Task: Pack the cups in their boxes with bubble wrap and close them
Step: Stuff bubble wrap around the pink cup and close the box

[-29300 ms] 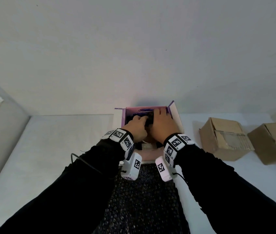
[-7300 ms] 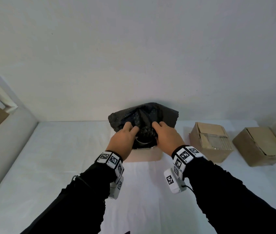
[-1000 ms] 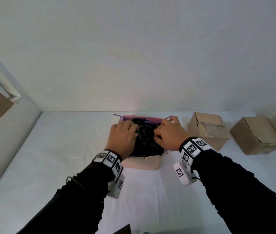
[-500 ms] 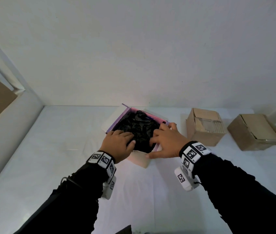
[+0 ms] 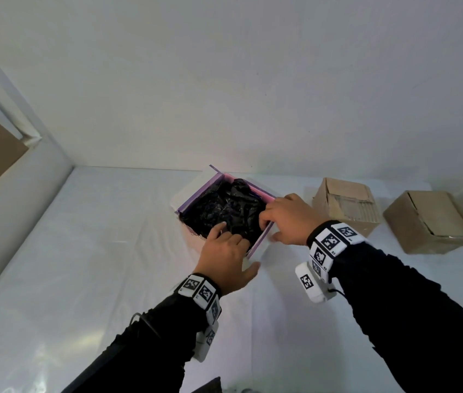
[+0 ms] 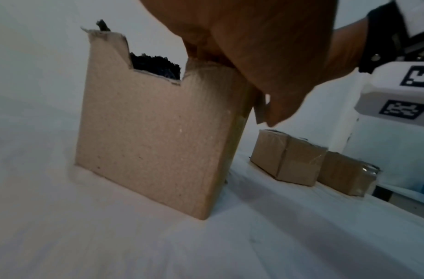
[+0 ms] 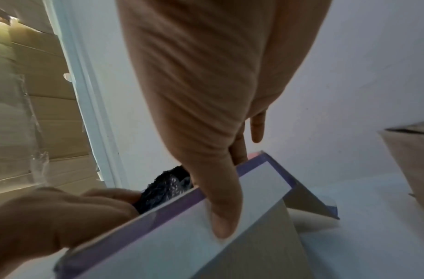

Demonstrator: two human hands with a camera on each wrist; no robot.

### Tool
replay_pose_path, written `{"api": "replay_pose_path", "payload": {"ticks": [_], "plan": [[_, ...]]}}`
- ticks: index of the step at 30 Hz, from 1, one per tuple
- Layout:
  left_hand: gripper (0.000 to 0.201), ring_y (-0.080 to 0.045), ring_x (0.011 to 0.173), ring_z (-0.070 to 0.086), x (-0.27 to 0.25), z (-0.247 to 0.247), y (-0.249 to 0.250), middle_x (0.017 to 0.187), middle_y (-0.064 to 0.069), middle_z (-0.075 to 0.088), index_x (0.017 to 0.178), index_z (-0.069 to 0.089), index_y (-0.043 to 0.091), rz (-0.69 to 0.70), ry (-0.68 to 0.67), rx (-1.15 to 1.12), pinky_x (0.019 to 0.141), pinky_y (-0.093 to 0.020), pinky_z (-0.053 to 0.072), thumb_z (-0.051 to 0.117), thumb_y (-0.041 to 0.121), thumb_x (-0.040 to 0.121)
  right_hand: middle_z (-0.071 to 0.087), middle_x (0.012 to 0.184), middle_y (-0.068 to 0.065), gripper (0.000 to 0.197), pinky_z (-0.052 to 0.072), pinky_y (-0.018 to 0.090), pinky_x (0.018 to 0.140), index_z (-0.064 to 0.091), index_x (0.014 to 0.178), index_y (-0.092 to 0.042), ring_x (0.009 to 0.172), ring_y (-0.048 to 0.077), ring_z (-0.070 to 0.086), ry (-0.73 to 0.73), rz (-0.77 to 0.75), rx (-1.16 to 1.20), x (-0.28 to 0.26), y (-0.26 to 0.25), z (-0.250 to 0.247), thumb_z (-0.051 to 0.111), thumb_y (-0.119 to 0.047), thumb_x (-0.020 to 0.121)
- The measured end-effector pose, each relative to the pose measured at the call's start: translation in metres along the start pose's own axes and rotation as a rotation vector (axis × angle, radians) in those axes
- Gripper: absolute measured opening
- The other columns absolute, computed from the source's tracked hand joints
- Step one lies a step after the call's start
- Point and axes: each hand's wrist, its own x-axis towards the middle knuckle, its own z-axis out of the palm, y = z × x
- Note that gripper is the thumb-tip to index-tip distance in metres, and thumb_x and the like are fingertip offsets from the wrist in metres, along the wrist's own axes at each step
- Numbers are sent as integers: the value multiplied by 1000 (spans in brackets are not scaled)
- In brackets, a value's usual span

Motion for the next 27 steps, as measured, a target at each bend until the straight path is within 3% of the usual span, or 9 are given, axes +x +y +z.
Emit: {"api": "replay_pose_path", "payload": {"ticks": [1,3,5,7,9,13,15,20,27], "plan": [[30,-19,66,54,0,2,0,65,5,57,67,60,19,5,-1,22,100,-38,37,56,46,78,57,97,-12,17,31,33,96,62,97,-35,101,13,49,11,-8,-9,2,-2,3,67,-32,81],[20,-22,67,53,-2,3,0,62,3,56,61,57,17,9,2,56,86,-35,37,58,33,74,56,95,-13,9,31,33,92,61,91,-32,103,15,46,53,-25,-24,5,-7,12,65,-34,83],[17,-22,68,49,-2,1,-3,59,3,55,58,55,17,-12,-12,84,73,-33,33,60,28,71,55,97,-10,9,31,34,88,58,85,-29,104,18,45,118,-38,-64,8,-11,19,65,-34,81],[16,-21,63,48,-2,0,-7,58,3,55,57,54,18,-40,-28,91,69,-32,32,61,26,69,54,99,-7,14,32,35,89,54,85,-28,101,18,47,133,-23,-130,11,-9,23,66,-33,79],[14,-22,58,50,-4,-1,-12,60,2,54,58,55,18,-83,-46,77,71,-33,35,59,27,69,57,96,-8,15,29,35,94,53,91,-27,97,18,53,109,8,-167,11,-4,26,65,-28,81],[17,-19,61,57,-8,-1,-14,70,4,55,70,61,21,-138,-85,103,91,-37,36,52,35,76,65,86,-8,17,18,37,107,58,99,-29,88,19,61,93,31,-199,12,0,36,56,-16,87],[24,-18,63,58,-8,-3,-13,69,7,58,72,61,23,-143,-123,130,90,-37,33,45,40,79,65,85,-8,19,15,38,109,60,99,-29,89,18,61,98,24,-222,12,-2,39,55,-15,87],[23,-18,61,57,-4,-7,-14,61,8,61,69,59,25,-143,-205,154,80,-35,31,46,42,78,56,90,-10,23,25,36,94,56,91,-27,87,17,56,211,-51,-106,8,-5,40,73,-30,75],[43,-22,60,53,8,-12,-6,51,1,57,57,60,18,-203,-267,118,73,-35,36,36,46,78,69,86,-10,17,17,33,84,68,95,-30,87,15,54,67,-38,-166,15,-9,35,56,-42,89]]}}
